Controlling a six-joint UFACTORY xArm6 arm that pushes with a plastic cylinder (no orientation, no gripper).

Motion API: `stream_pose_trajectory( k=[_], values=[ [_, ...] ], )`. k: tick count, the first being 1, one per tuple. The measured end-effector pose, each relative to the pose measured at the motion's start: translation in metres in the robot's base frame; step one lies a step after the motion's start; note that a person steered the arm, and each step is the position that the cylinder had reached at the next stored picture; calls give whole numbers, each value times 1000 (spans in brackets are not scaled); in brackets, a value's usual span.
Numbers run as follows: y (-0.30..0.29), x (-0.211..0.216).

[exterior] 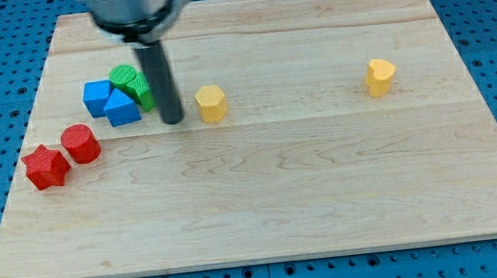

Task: Push hexagon towards heart

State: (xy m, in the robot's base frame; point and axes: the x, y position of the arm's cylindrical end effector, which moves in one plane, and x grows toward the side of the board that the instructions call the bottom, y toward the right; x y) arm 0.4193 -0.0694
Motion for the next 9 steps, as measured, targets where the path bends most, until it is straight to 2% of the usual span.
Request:
stream_pose_trajectory(
  k=[1,3,4,5,6,7,9],
  values=[
    [105,0],
    [36,-16],
    [76,-27],
    [171,-28],
    [180,-28],
    [135,-28],
    [123,-25]
  ],
)
